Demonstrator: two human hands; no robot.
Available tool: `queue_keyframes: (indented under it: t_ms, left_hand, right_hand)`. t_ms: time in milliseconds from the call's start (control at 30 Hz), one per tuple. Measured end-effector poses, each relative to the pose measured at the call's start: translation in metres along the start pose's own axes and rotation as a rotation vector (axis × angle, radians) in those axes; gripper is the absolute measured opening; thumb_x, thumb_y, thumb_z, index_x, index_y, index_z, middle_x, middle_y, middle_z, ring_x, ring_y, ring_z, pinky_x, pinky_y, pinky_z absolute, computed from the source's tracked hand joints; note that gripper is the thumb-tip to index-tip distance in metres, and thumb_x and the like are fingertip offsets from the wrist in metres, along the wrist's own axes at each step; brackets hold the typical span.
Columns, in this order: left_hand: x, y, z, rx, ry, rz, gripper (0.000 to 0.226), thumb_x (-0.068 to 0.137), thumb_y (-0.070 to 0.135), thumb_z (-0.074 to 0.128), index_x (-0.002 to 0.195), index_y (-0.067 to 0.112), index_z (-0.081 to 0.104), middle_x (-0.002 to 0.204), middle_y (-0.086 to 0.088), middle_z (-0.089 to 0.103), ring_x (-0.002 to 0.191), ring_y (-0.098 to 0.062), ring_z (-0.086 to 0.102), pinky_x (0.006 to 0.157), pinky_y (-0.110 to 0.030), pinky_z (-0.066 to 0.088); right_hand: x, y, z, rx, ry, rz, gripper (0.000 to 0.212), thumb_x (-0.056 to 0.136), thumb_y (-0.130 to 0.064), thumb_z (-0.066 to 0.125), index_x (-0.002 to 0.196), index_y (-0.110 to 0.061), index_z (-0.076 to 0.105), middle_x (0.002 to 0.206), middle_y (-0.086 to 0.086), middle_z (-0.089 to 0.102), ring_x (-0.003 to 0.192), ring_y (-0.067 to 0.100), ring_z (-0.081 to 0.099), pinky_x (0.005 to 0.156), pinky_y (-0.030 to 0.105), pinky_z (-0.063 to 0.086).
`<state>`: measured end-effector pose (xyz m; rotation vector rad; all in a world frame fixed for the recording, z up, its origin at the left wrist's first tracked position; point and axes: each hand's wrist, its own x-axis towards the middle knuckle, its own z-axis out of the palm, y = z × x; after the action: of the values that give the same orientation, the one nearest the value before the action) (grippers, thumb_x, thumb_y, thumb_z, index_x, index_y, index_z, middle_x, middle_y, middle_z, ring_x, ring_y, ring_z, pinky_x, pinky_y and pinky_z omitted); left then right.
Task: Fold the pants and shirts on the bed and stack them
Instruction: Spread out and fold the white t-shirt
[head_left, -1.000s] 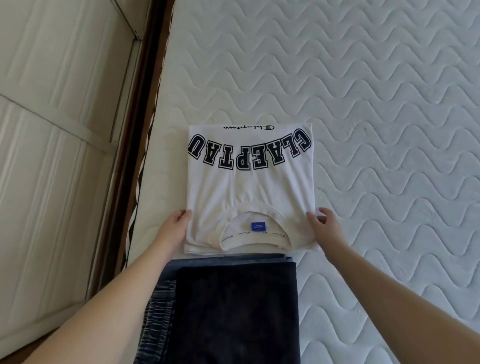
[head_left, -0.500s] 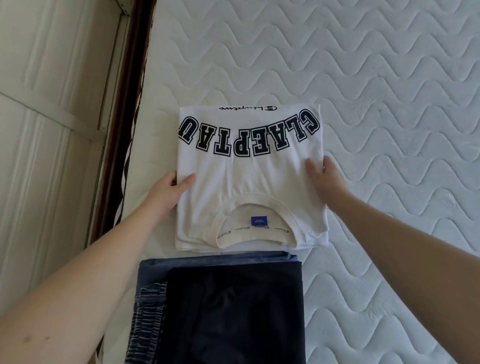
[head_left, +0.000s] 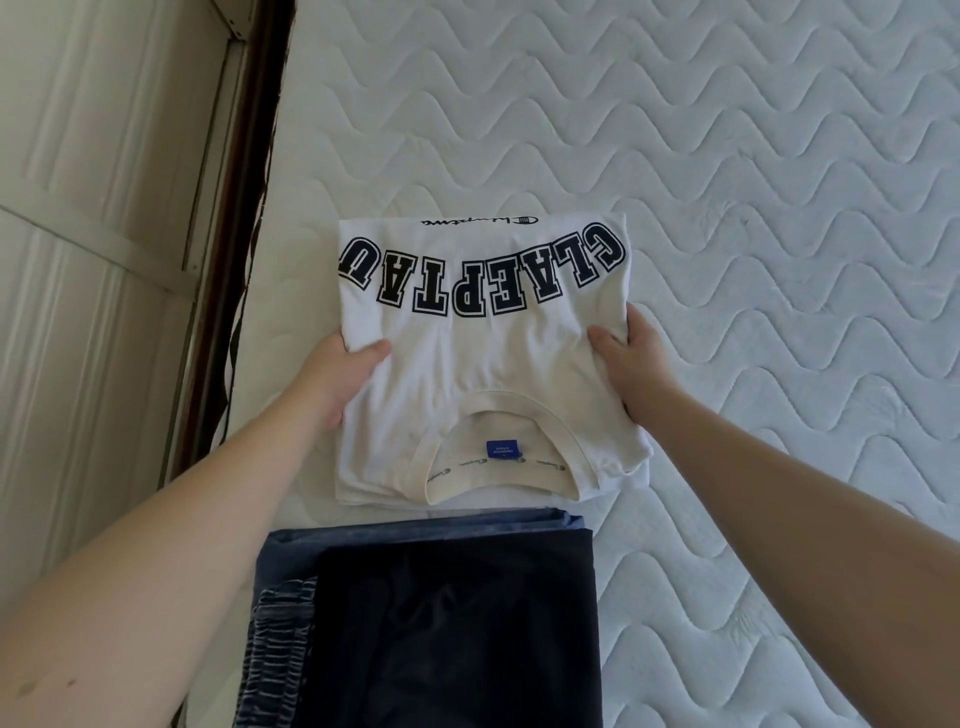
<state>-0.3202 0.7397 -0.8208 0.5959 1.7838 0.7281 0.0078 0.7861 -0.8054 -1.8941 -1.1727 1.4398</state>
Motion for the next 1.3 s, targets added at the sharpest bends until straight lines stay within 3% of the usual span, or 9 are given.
queue_keyframes:
  t_ms: [167,267,333,533,600,700,833,1033,1300]
  left_hand:
    - [-0.017,0.004,0.002,0.103,0.014,0.116,0.027,0.094,0.024,0.06,0.118,0.035,0.055,0.108,0.008,0.068,0.106,-0.022,0.064,0.1,-0.048,0.048]
    - [-0.032,0.016,0.006,0.119,0.01,0.181,0.026,0.094,0.025,0.059,0.117,0.038,0.055,0.102,0.02,0.065,0.105,-0.018,0.064,0.096,-0.04,0.049]
    - [-0.044,0.03,0.009,0.11,0.003,0.23,0.024,0.095,0.024,0.059,0.112,0.041,0.057,0.103,0.021,0.065,0.104,-0.015,0.064,0.094,-0.037,0.049]
    - [-0.102,0.079,0.019,0.066,0.022,0.352,0.022,0.091,0.026,0.064,0.091,0.049,0.063,0.091,0.025,0.071,0.084,0.002,0.068,0.077,-0.03,0.052]
    - [-0.132,0.093,0.02,0.062,0.014,0.367,0.029,0.091,0.027,0.065,0.087,0.056,0.063,0.088,0.03,0.069,0.079,0.007,0.066,0.073,-0.028,0.051]
    - [-0.187,0.105,0.021,0.05,-0.032,0.364,0.036,0.089,0.029,0.067,0.087,0.064,0.061,0.095,0.027,0.07,0.083,0.005,0.067,0.076,-0.03,0.053]
    - [-0.268,0.107,0.02,0.02,-0.078,0.335,0.026,0.081,0.042,0.069,0.097,0.061,0.061,0.102,0.023,0.071,0.088,0.001,0.069,0.075,-0.031,0.055]
    - [-0.379,0.11,0.022,-0.026,-0.114,0.313,0.03,0.088,0.025,0.071,0.091,0.055,0.067,0.101,0.016,0.073,0.092,-0.008,0.071,0.077,-0.033,0.057]
    - [-0.485,0.122,0.012,-0.036,-0.167,0.358,0.025,0.085,0.028,0.072,0.1,0.047,0.068,0.108,0.008,0.073,0.098,-0.017,0.071,0.08,-0.041,0.057]
  right_hand:
    - [-0.017,-0.011,-0.002,0.028,0.03,-0.083,0.031,0.088,-0.026,0.054,0.092,-0.056,0.063,0.092,-0.026,0.068,0.081,-0.007,0.064,0.072,0.024,0.049]
    - [-0.024,-0.019,-0.012,0.058,0.042,-0.121,0.029,0.089,-0.023,0.054,0.105,-0.044,0.066,0.098,-0.014,0.071,0.09,0.006,0.067,0.082,0.033,0.054]
    - [-0.033,-0.027,-0.023,0.093,0.05,-0.152,0.03,0.091,-0.019,0.053,0.108,-0.041,0.066,0.096,-0.015,0.073,0.086,0.003,0.068,0.077,0.028,0.054]
    - [-0.077,-0.053,-0.064,0.171,0.108,-0.197,0.032,0.089,-0.022,0.054,0.098,-0.05,0.066,0.096,-0.014,0.073,0.087,0.006,0.069,0.08,0.035,0.057]
    - [-0.101,-0.062,-0.08,0.195,0.114,-0.199,0.033,0.089,-0.022,0.054,0.098,-0.052,0.066,0.096,-0.016,0.073,0.085,0.004,0.069,0.076,0.032,0.057]
    - [-0.147,-0.073,-0.105,0.198,0.109,-0.191,0.032,0.089,-0.024,0.055,0.101,-0.051,0.066,0.096,-0.017,0.073,0.084,0.001,0.069,0.074,0.03,0.053]
    - [-0.219,-0.075,-0.14,0.207,0.099,-0.157,0.031,0.089,-0.025,0.055,0.106,-0.048,0.066,0.098,-0.016,0.073,0.086,0.003,0.07,0.073,0.028,0.054]
    - [-0.327,-0.08,-0.193,0.281,0.06,-0.133,0.032,0.095,-0.019,0.054,0.106,-0.045,0.069,0.098,-0.011,0.075,0.083,0.007,0.072,0.061,0.017,0.054]
    - [-0.424,-0.086,-0.245,0.357,0.084,-0.205,0.029,0.094,-0.02,0.057,0.109,-0.042,0.069,0.101,-0.008,0.075,0.089,0.014,0.073,0.068,0.026,0.057]
